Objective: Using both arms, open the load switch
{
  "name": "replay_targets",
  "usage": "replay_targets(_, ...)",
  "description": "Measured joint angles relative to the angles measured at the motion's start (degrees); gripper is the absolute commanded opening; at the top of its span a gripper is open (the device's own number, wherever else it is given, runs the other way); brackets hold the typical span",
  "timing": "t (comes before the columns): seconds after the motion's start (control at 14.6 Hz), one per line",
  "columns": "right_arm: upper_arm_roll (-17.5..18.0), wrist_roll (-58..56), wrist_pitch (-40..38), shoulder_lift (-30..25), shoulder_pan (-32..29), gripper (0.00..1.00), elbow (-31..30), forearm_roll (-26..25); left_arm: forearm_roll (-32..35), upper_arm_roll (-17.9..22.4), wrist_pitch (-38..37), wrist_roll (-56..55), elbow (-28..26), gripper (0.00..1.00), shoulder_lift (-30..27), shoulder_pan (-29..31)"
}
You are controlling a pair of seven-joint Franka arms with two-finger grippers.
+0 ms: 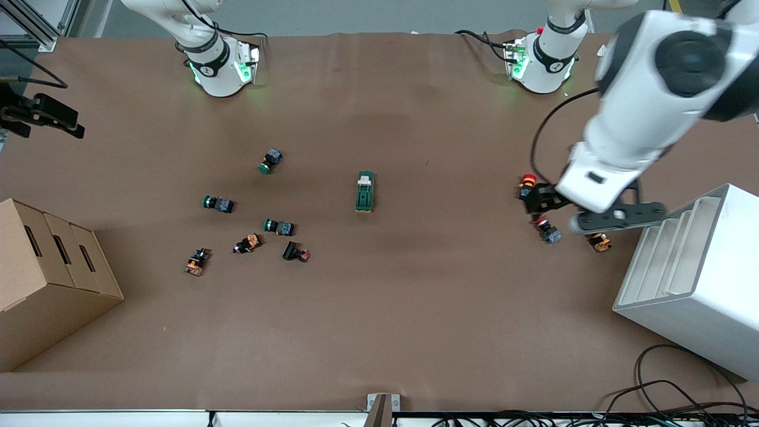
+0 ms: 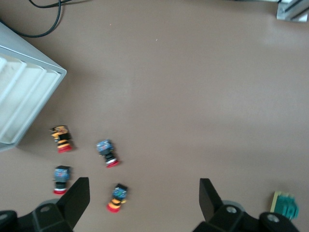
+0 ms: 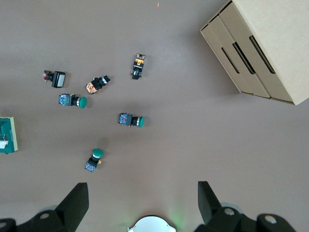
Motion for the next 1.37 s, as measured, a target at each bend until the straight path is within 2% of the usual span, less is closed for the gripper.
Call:
replay_targets(0.21,-0.18,-0.05,-0.01,-0.36,0.40,1.00,-0.10,-0.88,-3.65,3.61,-4.22,9.95,0.00,1.00,-3.07,2.19)
replay_targets(0.55,-0.60,-0.01,0.00,-0.38,0.40,1.00,0.01,-1.08,-4.13,3.92,-10.46,16.39,-0.16,1.00,-7.70,6.74)
replay_targets(0.76,-0.67,-0.04,-1.47,-0.48,0.41,1.00,0.13,-1.08,-4.13,3.95,-11.83,19.30,-2.67,1.00,-10.56,8.47)
replay_targets(1.17,-0.56,-0.09,-1.86,-1.18,0.46,1.00,-0.53,-1.07,-4.26,6.98,-12.38,24.14,-10.32,1.00,-17.86,7.48)
replay_targets(1.37,-0.55,-0.10,-1.08,-2.18,0.46,1.00,-1.39,-1.03,-4.34,7.40,-13.50,24.28,-11.83,1.00,-19.91,5.87)
